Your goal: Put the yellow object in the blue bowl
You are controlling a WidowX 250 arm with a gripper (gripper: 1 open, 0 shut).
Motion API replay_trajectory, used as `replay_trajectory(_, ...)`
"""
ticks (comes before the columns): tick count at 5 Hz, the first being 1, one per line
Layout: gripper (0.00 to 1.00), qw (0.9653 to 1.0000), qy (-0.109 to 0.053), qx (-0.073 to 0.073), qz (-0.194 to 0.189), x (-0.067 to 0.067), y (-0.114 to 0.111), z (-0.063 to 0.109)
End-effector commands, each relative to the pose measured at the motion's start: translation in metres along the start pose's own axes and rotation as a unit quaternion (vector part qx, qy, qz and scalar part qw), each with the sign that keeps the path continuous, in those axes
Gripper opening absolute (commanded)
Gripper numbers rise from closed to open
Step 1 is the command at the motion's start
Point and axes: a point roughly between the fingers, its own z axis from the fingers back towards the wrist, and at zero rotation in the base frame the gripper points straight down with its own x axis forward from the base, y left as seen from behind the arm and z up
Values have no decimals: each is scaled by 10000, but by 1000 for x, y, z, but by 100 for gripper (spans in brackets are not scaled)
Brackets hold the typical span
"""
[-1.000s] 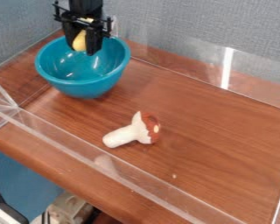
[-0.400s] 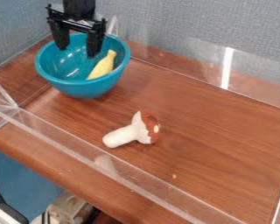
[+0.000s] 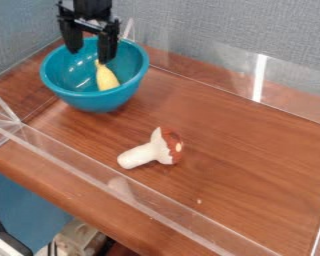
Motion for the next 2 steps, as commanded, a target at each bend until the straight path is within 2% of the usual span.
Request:
replay_trajectory(1,100,9983,-534,139,171,4,6,53)
replay_trajectory(2,100,9977,-612,109,258,4,4,69)
